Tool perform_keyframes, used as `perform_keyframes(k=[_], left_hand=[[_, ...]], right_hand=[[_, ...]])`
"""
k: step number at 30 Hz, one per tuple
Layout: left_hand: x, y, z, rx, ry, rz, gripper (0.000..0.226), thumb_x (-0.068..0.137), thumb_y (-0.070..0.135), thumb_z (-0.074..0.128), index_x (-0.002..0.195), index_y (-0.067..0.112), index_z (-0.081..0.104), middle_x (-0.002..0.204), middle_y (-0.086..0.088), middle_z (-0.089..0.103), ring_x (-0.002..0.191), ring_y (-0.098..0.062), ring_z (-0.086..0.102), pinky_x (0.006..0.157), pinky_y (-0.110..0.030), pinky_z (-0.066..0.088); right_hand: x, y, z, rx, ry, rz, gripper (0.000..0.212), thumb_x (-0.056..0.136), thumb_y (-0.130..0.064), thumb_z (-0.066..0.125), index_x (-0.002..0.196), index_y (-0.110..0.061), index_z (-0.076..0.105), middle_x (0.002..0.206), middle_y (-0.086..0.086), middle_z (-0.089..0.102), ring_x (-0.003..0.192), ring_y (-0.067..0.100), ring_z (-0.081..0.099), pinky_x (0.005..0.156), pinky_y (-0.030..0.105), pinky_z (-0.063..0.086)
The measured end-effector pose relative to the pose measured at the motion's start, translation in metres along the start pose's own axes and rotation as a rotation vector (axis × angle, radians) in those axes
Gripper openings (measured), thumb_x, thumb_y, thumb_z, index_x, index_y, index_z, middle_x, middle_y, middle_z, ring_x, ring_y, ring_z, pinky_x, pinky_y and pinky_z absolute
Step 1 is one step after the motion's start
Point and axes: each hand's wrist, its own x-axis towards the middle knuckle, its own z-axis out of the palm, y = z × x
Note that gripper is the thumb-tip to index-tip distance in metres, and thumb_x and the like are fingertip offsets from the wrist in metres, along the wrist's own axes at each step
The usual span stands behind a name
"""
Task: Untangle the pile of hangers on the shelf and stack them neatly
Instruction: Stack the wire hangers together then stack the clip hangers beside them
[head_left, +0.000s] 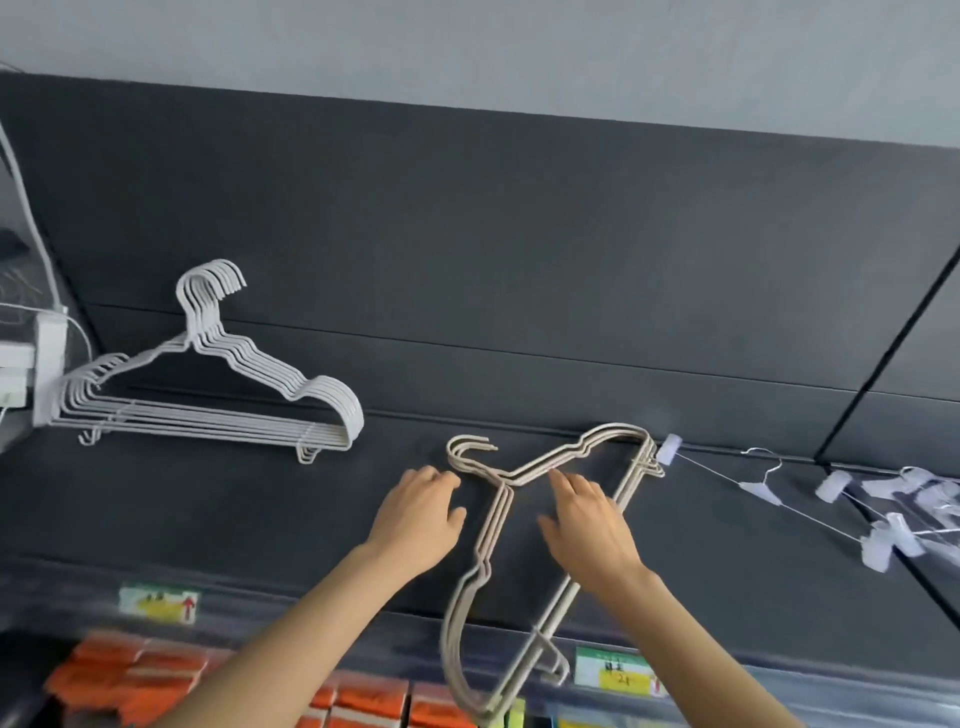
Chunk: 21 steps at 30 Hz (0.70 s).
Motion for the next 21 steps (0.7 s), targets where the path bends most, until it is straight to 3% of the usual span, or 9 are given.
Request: perform_keyframes(k=[6, 14, 21], left_hand=[[-0.004, 0.033, 0.029, 0.055, -0.105, -0.095, 0.037, 0.094, 0.031, 0.043, 0.123, 0.01, 0.049, 0.126, -0.007, 0.051, 0.12, -0.024, 0.043, 0.095, -0.038, 0.044], [0.029, 0.052, 0.054, -0.001, -0.199, -0.315, 0.042, 0.088, 0.039, 0.055, 0.111, 0.005, 0.051, 0.119, -0.011, 0.056, 0.113, -0.029, 0.052, 0.086, -0.039, 0.046], [0.047, 0.05, 0.071, -0.002, -0.23, -0.383, 0.016, 0.091, 0.01, 0.048, 0.106, 0.006, 0.051, 0.117, -0.011, 0.059, 0.104, -0.03, 0.059, 0.073, -0.033, 0.044]], right_hand=[[-0.011, 0.043, 0.0, 0.023, -0.062, -0.033, 0.055, 0.094, -0.027, 0.045, 0.142, -0.012, 0.025, 0.139, 0.006, 0.044, 0.127, 0.025, 0.043, 0.104, 0.034, 0.035], [0.002, 0.063, 0.009, 0.041, -0.114, -0.067, 0.044, 0.094, -0.025, 0.044, 0.135, -0.01, 0.038, 0.131, 0.007, 0.05, 0.12, 0.025, 0.048, 0.099, 0.034, 0.04], [0.022, 0.073, 0.015, 0.009, -0.144, -0.096, 0.04, 0.093, -0.027, 0.044, 0.13, -0.009, 0.044, 0.126, 0.007, 0.052, 0.117, 0.025, 0.048, 0.099, 0.033, 0.039]])
